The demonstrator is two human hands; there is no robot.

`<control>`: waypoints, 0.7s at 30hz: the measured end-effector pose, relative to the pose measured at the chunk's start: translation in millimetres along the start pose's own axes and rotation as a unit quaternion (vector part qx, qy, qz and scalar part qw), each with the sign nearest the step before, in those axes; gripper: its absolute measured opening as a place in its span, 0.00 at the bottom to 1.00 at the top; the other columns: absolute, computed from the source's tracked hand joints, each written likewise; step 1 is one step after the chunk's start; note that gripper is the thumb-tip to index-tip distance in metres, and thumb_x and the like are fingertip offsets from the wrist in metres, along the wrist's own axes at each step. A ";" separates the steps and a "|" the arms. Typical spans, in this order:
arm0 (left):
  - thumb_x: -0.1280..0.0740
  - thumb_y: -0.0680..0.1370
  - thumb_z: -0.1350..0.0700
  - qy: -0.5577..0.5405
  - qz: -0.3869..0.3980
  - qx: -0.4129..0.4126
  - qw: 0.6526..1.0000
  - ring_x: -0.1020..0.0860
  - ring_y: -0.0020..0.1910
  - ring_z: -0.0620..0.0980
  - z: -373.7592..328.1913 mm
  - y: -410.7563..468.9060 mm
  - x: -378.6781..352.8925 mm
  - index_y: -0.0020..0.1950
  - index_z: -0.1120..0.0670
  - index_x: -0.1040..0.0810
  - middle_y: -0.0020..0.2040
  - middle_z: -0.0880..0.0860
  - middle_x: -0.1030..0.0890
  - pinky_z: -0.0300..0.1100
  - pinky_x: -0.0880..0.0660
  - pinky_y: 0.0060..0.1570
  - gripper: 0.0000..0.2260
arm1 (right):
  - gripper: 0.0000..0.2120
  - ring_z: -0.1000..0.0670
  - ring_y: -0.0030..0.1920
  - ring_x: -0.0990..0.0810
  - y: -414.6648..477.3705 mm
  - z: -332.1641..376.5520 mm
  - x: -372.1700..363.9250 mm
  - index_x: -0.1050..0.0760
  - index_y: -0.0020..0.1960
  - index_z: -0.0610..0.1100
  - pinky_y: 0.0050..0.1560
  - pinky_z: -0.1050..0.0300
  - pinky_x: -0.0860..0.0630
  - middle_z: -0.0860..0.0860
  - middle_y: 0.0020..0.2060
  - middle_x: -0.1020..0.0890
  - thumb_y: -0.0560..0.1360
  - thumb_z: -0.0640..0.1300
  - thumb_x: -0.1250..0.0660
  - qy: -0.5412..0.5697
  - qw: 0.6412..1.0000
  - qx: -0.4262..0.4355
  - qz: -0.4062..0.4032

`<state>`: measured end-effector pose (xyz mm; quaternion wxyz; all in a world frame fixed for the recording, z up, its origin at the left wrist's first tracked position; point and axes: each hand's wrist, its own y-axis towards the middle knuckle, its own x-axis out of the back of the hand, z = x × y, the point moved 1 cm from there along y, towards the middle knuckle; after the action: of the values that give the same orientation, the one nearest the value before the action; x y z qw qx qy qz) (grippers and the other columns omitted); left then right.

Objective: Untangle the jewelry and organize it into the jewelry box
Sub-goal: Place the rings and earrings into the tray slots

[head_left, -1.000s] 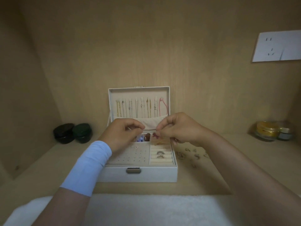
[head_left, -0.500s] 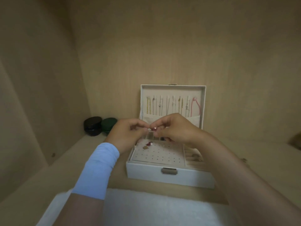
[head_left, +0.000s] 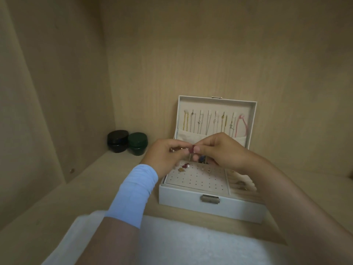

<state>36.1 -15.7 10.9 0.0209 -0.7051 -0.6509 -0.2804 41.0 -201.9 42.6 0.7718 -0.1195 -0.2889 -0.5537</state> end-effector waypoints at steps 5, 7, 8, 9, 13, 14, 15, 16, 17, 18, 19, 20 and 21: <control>0.29 0.77 0.57 -0.017 -0.020 -0.005 1.000 0.23 0.31 0.46 -0.6 -0.2 -2.9 0.48 0.46 0.14 0.33 0.45 0.18 0.42 0.20 0.39 0.06 | 0.07 0.53 0.26 0.32 0.5 -2.2 -1.1 0.13 0.43 0.45 0.25 0.63 0.35 0.48 0.38 0.13 0.74 0.49 0.26 0.075 0.996 -0.045 -0.032; 0.30 0.77 0.56 -0.014 -0.023 0.002 1.000 0.24 0.30 0.45 -1.5 -0.3 -3.4 0.47 0.47 0.15 0.33 0.45 0.18 0.42 0.21 0.39 0.05 | 0.06 0.52 0.24 0.29 1.6 -2.5 -1.8 0.14 0.44 0.46 0.23 0.64 0.34 0.48 0.36 0.14 0.71 0.48 0.23 0.077 0.994 -0.037 -0.061; 0.30 0.77 0.56 -0.014 -0.024 0.008 1.000 0.24 0.30 0.44 -2.2 -0.6 -3.5 0.47 0.47 0.15 0.34 0.44 0.18 0.42 0.22 0.39 0.05 | 0.06 0.52 0.24 0.27 1.2 -1.6 -2.5 0.16 0.47 0.46 0.23 0.64 0.33 0.47 0.36 0.14 0.71 0.46 0.22 0.078 0.994 -0.020 -0.069; 0.30 0.77 0.55 -0.012 -0.025 0.012 1.000 0.23 0.31 0.42 -2.8 -0.7 -3.6 0.47 0.47 0.14 0.35 0.43 0.18 0.41 0.23 0.40 0.05 | 0.08 0.51 0.25 0.25 0.4 -0.5 -2.9 0.17 0.49 0.46 0.24 0.64 0.31 0.46 0.38 0.14 0.72 0.44 0.23 0.076 0.995 0.004 -0.071; 0.29 0.76 0.53 0.034 -0.021 0.025 0.999 0.21 0.39 0.34 -6.1 -1.6 0.7 0.45 0.45 0.14 0.37 0.39 0.17 0.34 0.27 0.45 0.04 | 0.10 0.54 0.27 0.21 -1.7 0.2 -6.7 0.15 0.48 0.48 0.31 0.63 0.24 0.50 0.41 0.14 0.69 0.40 0.21 -0.020 0.994 0.089 -0.064; 0.29 0.76 0.53 0.049 -0.013 0.025 0.998 0.21 0.39 0.33 -7.3 -2.8 1.7 0.45 0.45 0.14 0.37 0.38 0.17 0.32 0.29 0.43 0.04 | 0.09 0.55 0.27 0.21 -0.7 -1.9 -7.6 0.14 0.47 0.49 0.33 0.62 0.23 0.52 0.40 0.14 0.68 0.41 0.20 -0.044 0.992 0.095 -0.072; 0.28 0.76 0.52 0.065 -0.006 0.025 0.998 0.21 0.39 0.33 -7.7 -3.3 2.1 0.46 0.45 0.14 0.38 0.39 0.17 0.32 0.29 0.43 0.04 | 0.08 0.56 0.27 0.21 0.3 -3.9 -7.8 0.14 0.47 0.49 0.34 0.63 0.22 0.54 0.39 0.14 0.69 0.42 0.21 -0.054 0.991 0.096 -0.079; 0.28 0.75 0.51 0.084 -0.004 0.027 0.996 0.21 0.40 0.35 -8.0 -4.0 2.6 0.46 0.44 0.14 0.39 0.39 0.17 0.33 0.28 0.43 0.03 | 0.07 0.58 0.27 0.21 1.0 -5.8 -7.5 0.13 0.48 0.49 0.35 0.64 0.23 0.55 0.39 0.14 0.71 0.42 0.22 -0.057 0.990 0.096 -0.086; 0.28 0.75 0.50 0.108 -0.002 0.032 0.994 0.21 0.41 0.36 -8.0 -4.4 3.2 0.46 0.43 0.15 0.39 0.40 0.17 0.34 0.27 0.44 0.03 | 0.06 0.60 0.27 0.22 1.5 -7.2 -6.4 0.13 0.48 0.48 0.35 0.66 0.24 0.55 0.39 0.13 0.72 0.42 0.23 -0.061 0.989 0.094 -0.094; 0.27 0.74 0.50 0.135 0.004 0.037 0.990 0.21 0.42 0.38 -8.8 -5.0 3.9 0.46 0.43 0.16 0.40 0.40 0.18 0.36 0.26 0.45 0.02 | 0.05 0.62 0.28 0.21 1.8 -8.8 -4.4 0.13 0.49 0.48 0.35 0.68 0.25 0.56 0.39 0.13 0.73 0.42 0.24 -0.073 0.988 0.089 -0.100; 0.26 0.74 0.50 0.160 0.014 0.040 0.986 0.21 0.42 0.38 -9.4 -5.8 4.6 0.45 0.43 0.17 0.39 0.41 0.18 0.37 0.25 0.46 0.02 | 0.05 0.64 0.30 0.21 2.0 -10.5 -1.9 0.13 0.48 0.49 0.36 0.71 0.27 0.57 0.39 0.14 0.74 0.42 0.25 -0.097 0.987 0.082 -0.100; 0.25 0.73 0.50 0.177 0.029 0.040 0.983 0.20 0.42 0.39 -10.2 -5.9 5.1 0.44 0.43 0.17 0.39 0.41 0.17 0.37 0.25 0.46 0.03 | 0.04 0.66 0.33 0.21 2.2 -12.7 0.2 0.13 0.48 0.50 0.38 0.72 0.28 0.58 0.39 0.14 0.73 0.43 0.24 -0.126 0.985 0.073 -0.094; 0.24 0.71 0.50 0.187 0.047 0.037 0.981 0.21 0.42 0.38 -10.4 -5.7 5.2 0.43 0.43 0.17 0.39 0.40 0.17 0.38 0.24 0.47 0.03 | 0.04 0.67 0.37 0.20 2.2 -14.8 1.7 0.13 0.47 0.52 0.41 0.71 0.27 0.59 0.39 0.14 0.73 0.45 0.24 -0.156 0.982 0.065 -0.084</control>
<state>26.9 -14.2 20.0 0.1813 -0.6688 -0.6118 -0.3815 48.0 -209.9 32.0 0.6742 -0.1291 -0.4505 -0.5709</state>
